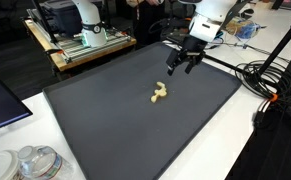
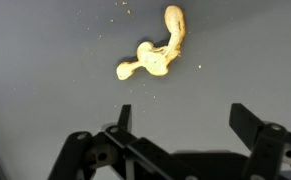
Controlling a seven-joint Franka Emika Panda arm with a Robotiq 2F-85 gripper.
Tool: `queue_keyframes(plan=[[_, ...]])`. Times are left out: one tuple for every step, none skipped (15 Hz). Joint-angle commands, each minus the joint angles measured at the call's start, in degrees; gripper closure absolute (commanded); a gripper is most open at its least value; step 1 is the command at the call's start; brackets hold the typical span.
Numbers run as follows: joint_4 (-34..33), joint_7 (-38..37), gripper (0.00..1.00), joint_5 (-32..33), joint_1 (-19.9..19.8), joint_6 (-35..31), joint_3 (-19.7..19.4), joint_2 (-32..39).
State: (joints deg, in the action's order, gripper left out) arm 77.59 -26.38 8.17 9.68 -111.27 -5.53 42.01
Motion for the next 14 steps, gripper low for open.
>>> queue_keyframes(plan=[[3.77,-6.16,0.00,2.42,2.63,-1.68,-1.47,-2.42],[4.90,-6.80,0.00,2.52,2.95,-1.83,-1.43,-3.20],[6.25,-7.57,0.00,2.67,3.19,-2.53,-1.50,-4.06],[7.99,-8.50,0.00,2.62,3.26,-3.24,-1.50,-5.19],[9.46,-9.12,0.00,2.60,3.28,-3.71,-1.49,-6.05],[11.33,-10.32,0.00,2.64,3.30,-4.14,-1.69,-7.23],[13.34,-10.75,0.00,2.52,3.04,-4.97,-1.56,-8.48],[15.31,-11.14,0.00,2.45,2.81,-5.80,-1.49,-9.76],[17.63,-11.01,0.00,1.86,2.29,-7.14,-1.19,-11.30],[19.60,-10.80,0.00,1.49,1.88,-8.30,-0.95,-12.65],[21.73,-10.60,0.00,0.97,1.38,-9.78,-0.72,-14.05],[23.77,-10.65,0.00,0.69,1.00,-11.13,-0.69,-15.43],[25.66,-10.28,0.00,0.23,0.50,-12.38,-0.50,-16.78],[27.85,-10.17,0.00,-0.04,0.06,-13.82,-0.47,-18.30]])
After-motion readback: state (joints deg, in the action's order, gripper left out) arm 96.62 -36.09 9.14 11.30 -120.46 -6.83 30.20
